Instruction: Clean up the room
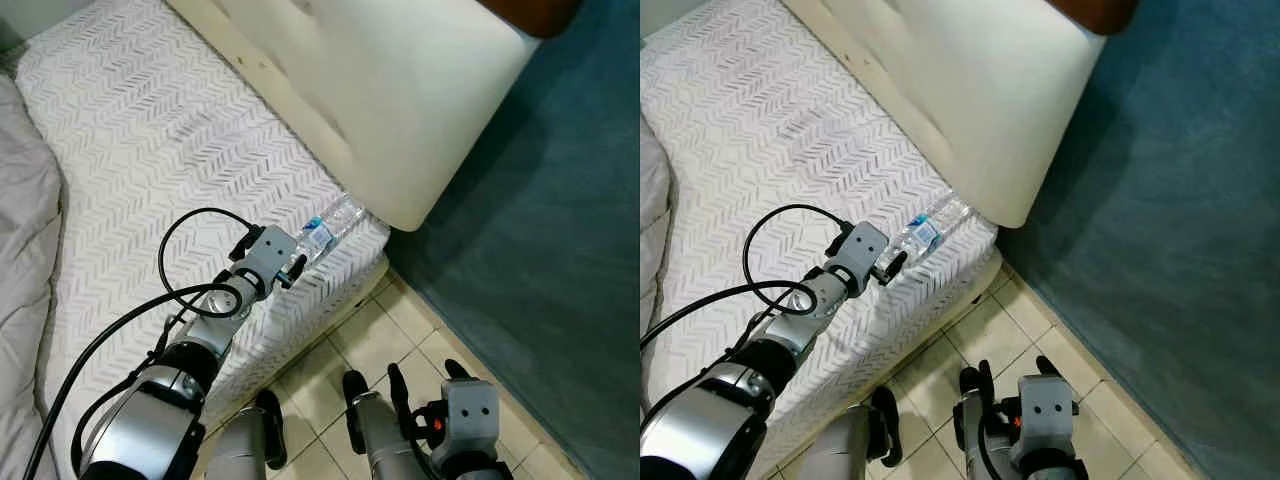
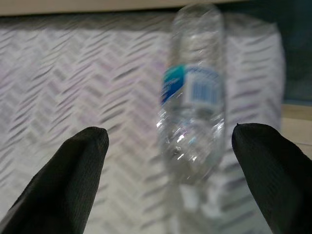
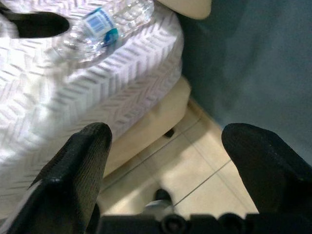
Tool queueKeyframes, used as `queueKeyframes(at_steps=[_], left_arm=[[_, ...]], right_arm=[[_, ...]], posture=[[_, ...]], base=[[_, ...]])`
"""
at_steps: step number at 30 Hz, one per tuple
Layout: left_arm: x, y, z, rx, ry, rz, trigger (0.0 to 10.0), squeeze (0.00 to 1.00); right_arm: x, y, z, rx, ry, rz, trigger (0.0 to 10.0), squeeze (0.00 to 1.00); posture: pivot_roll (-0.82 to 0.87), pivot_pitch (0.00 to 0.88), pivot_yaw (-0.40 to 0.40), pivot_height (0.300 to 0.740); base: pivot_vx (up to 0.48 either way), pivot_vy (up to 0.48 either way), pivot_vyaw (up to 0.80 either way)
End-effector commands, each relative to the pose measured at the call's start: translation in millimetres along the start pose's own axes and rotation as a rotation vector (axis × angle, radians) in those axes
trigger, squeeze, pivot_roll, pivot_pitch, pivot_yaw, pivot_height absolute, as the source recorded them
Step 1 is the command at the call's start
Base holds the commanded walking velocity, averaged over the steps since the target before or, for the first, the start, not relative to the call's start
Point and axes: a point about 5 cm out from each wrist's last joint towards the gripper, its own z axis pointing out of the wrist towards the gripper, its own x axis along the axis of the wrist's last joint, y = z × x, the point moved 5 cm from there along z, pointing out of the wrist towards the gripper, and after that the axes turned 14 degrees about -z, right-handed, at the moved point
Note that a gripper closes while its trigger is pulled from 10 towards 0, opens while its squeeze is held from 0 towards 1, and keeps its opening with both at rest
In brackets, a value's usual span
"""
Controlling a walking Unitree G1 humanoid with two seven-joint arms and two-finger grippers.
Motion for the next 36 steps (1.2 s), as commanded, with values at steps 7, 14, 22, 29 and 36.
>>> queueKeyframes(at_steps=[7,14,22,29,36], left_arm=[[1,19.1,10.4,0.030,-0.056,-0.051,10.0,0.00],[6,9.6,12.5,0.107,-0.060,0.026,10.0,0.00],[10,-5.3,11.6,0.182,-0.054,0.096,10.0,0.00],[7,-16.3,9.3,0.219,-0.076,0.137,10.0,0.00],[-26,-16.4,0.2,0.193,-0.210,0.088,10.0,0.00]], right_arm=[[4,-22.2,-71.9,0.055,-0.100,0.078,10.0,0.00],[11,-19.3,-108.4,0.015,-0.166,0.086,10.0,0.00],[11,-22.5,-124.4,0.037,-0.203,0.067,10.0,0.00],[11,-22.9,-135.4,0.055,-0.204,0.039,10.0,0.00],[10,-21.9,-145.1,0.057,-0.226,0.034,10.0,0.00]], posture=[[-0.55,0.681,0.047,0.740],[-0.62,0.728,0.014,0.740],[-0.62,0.718,0.005,0.740],[-0.63,0.700,0.005,0.740],[-0.63,0.709,-0.001,0.740]], base=[[0.000,0.000,-0.11],[0.000,0.000,0.00],[0.000,0.000,0.00],[0.000,0.000,0.00],[0.000,0.000,0.00]])
